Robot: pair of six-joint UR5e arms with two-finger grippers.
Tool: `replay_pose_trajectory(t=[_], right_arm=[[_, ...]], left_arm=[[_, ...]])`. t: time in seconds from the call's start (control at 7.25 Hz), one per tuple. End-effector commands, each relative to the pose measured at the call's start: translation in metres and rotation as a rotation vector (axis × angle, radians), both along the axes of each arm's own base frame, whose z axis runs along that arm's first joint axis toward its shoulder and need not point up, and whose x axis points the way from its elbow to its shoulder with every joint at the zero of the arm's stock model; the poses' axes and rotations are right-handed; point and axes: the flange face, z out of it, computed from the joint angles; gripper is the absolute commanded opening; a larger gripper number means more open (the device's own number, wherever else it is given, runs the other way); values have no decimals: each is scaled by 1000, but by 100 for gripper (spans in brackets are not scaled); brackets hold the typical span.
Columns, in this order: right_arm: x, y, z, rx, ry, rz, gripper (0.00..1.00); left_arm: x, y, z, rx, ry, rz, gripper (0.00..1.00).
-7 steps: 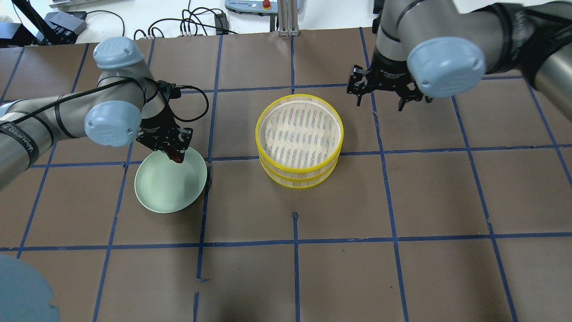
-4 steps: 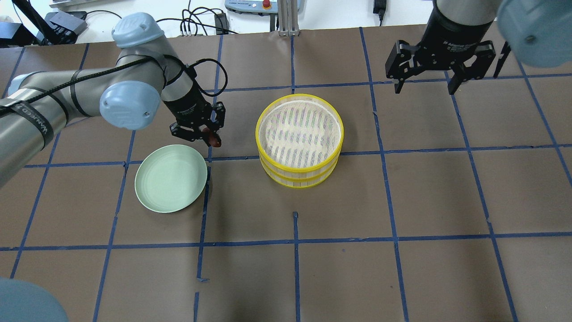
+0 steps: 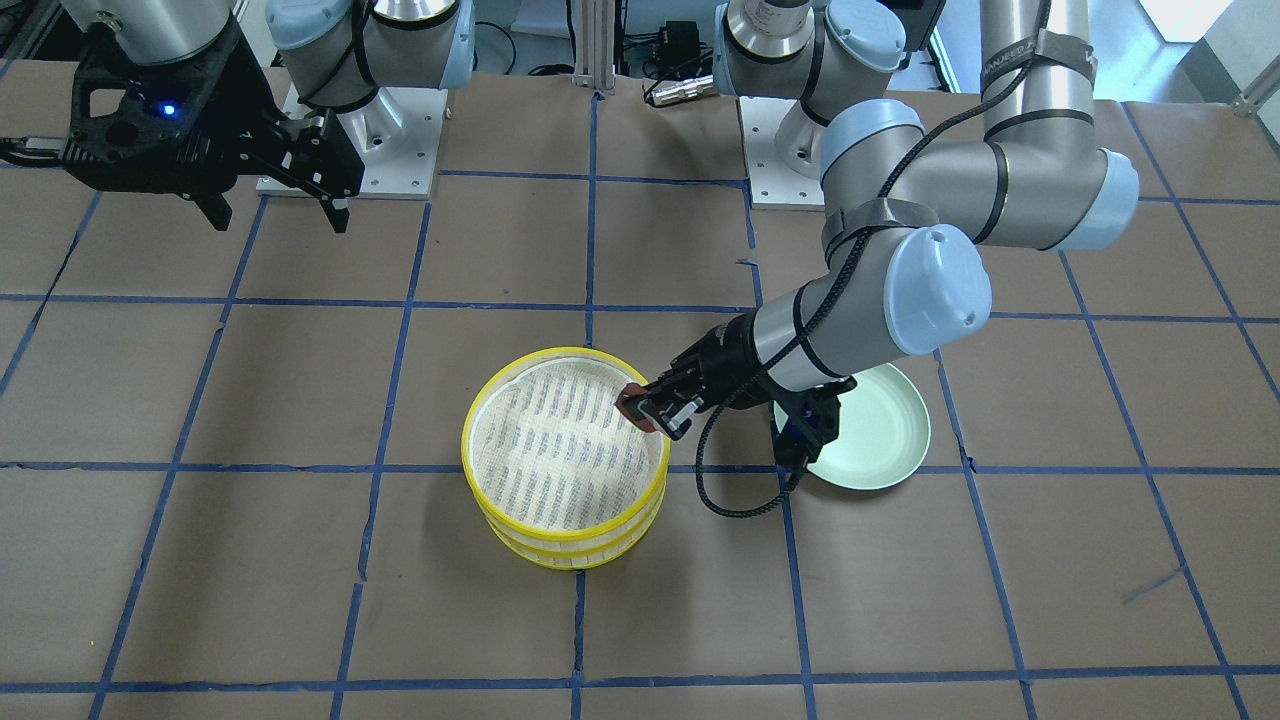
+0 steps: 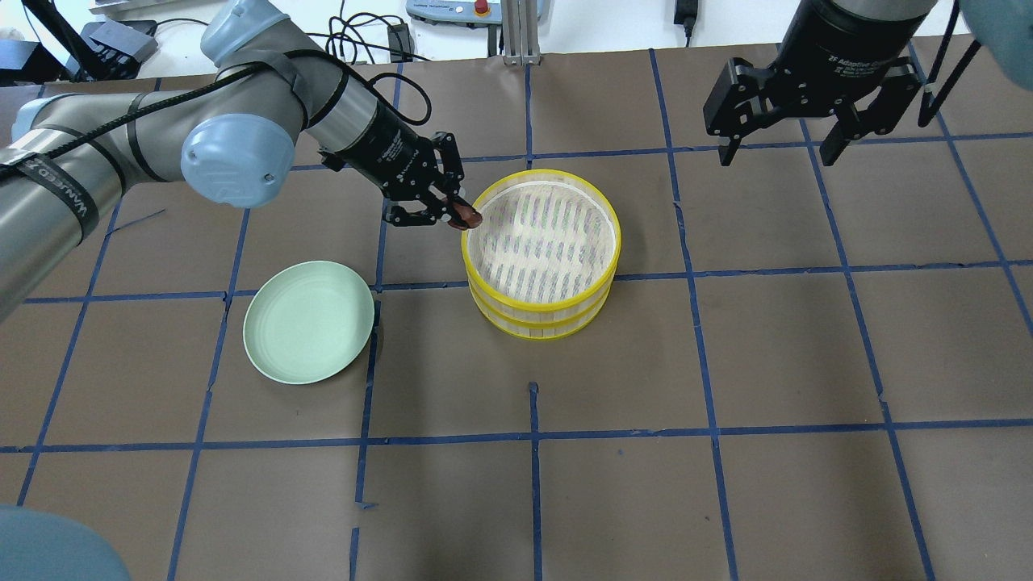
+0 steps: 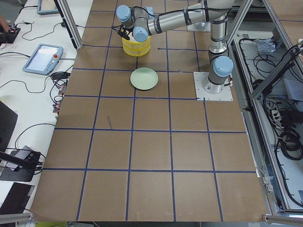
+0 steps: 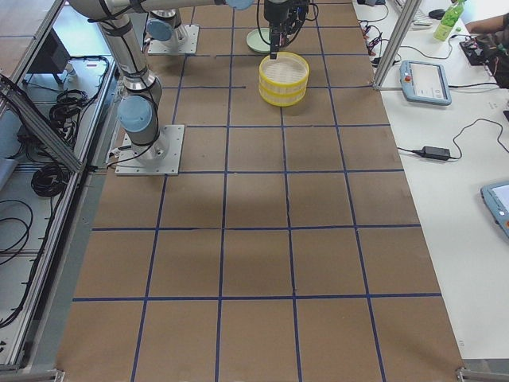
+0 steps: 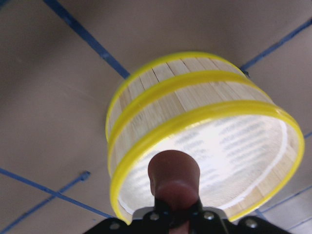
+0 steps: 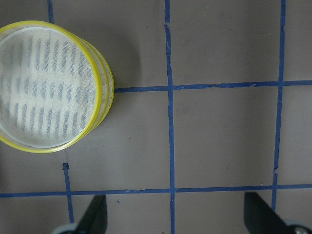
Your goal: Stack buns with steamer
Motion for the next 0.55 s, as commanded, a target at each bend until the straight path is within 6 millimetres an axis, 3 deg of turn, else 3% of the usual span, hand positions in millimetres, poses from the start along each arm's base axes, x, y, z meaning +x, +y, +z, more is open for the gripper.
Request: replay_pose_trajectory(t=[0.0, 0.14, 0.28, 0.41], right_arm=[[-1, -1, -2, 4, -1, 19, 100], [-2, -1, -3, 6, -1, 18, 100], [-3, -1, -4, 11, 0, 16, 100], [-4, 1, -5, 11, -1, 15, 100]], left_arm=[[-50, -3, -18, 0, 39, 53, 0], [-51, -5, -20, -17, 38, 51, 1], [-51, -3, -23, -17, 35, 43, 11], [-51, -4, -25, -18, 33, 41, 30]])
